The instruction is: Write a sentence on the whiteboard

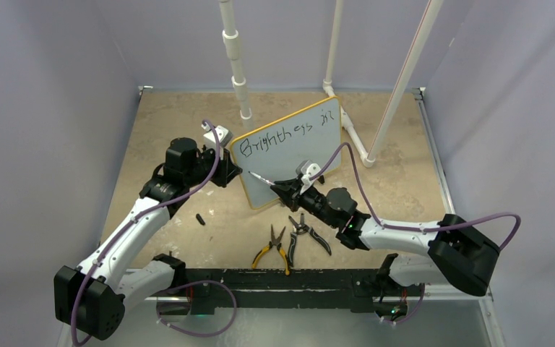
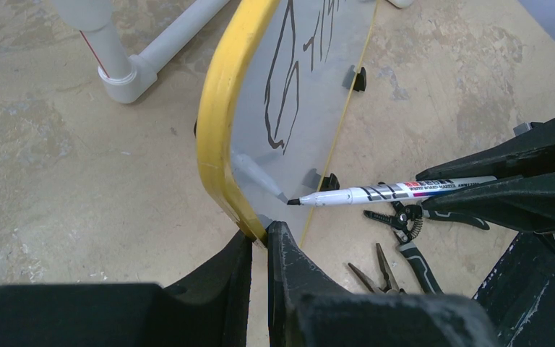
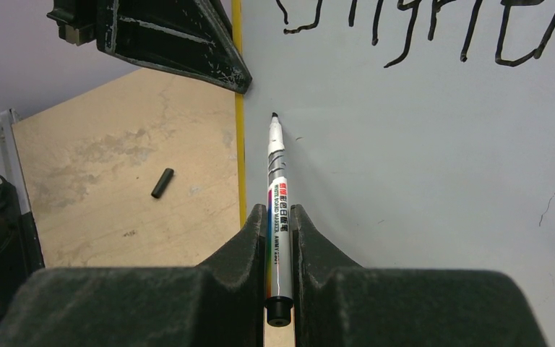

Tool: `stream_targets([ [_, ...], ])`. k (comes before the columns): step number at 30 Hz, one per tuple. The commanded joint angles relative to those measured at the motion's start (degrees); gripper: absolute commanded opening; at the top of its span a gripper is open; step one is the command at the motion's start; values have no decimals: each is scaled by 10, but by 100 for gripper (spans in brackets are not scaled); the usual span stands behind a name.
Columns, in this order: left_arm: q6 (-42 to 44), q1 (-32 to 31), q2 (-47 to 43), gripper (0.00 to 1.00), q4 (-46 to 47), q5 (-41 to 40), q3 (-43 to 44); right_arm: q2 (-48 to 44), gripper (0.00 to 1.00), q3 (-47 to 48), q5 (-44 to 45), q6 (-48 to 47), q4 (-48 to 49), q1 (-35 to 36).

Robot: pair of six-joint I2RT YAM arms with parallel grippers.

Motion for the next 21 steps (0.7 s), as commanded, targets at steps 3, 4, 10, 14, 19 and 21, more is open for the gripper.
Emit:
stream_targets([
  [3, 17, 1, -4, 0, 5, 0, -3, -4, 0, 17, 42, 2, 7, 1],
  [4, 17, 1, -4, 0, 5, 0, -4, -6, 0, 16, 44, 2, 5, 1],
  [10, 17, 1, -6, 0, 5, -2, -3, -14, 0, 8, 49, 5, -3, 1],
  [14, 17, 1, -8, 0, 5, -4, -3, -24, 0, 1, 62, 6, -6, 1],
  [19, 17, 1, -7, 0, 5, -3, -3, -38, 0, -5, 79, 5, -4, 1],
  [21, 17, 1, -8, 0, 5, -4, -4, -38, 0, -4, 76, 2, 0, 1],
])
